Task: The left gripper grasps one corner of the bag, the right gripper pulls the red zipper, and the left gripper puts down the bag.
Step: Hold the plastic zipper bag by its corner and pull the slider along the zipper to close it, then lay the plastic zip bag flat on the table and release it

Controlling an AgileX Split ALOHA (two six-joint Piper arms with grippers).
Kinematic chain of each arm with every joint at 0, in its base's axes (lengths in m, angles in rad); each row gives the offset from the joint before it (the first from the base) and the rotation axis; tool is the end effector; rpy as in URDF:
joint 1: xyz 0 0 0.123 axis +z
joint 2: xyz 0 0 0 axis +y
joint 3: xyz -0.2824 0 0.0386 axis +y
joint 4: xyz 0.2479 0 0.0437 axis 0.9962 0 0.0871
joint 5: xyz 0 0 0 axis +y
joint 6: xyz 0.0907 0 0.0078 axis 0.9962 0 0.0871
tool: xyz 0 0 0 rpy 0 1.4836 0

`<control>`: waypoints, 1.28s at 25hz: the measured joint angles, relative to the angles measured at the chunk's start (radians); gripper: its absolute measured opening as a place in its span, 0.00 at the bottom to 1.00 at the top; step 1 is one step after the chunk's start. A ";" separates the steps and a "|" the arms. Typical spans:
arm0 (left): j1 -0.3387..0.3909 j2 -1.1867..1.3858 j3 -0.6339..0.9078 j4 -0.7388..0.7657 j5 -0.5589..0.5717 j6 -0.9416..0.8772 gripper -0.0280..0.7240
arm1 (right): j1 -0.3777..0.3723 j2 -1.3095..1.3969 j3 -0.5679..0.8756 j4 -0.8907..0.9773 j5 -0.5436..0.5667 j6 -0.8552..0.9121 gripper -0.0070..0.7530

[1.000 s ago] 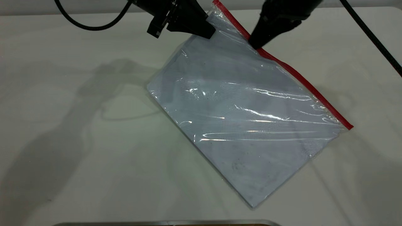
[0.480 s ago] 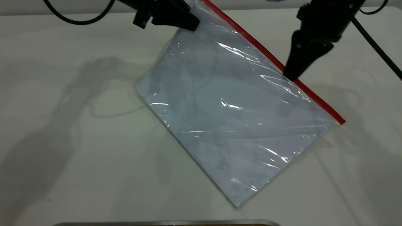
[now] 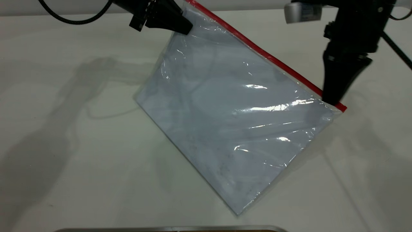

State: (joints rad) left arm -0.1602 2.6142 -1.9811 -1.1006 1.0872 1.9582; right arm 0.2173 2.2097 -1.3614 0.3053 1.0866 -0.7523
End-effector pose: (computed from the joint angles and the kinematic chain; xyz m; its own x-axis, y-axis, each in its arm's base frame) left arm 0.4883 -0.1517 0.0672 -0.0082 0.5849 -0.8111 0.9981 0.0541 0.0290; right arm 0.3596 0.1042 0.0848 -0.6951 -0.7163 0.0623 -0.6549 0.6665 0.3564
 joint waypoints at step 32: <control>0.010 -0.071 0.000 0.172 -0.283 -0.447 0.85 | -0.003 -0.008 -0.026 0.014 -0.333 0.060 0.73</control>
State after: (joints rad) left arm -0.1501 2.5436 -1.9811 -0.9285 0.8040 1.5110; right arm 0.2143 2.2022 -1.3875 0.3196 0.7540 -0.6924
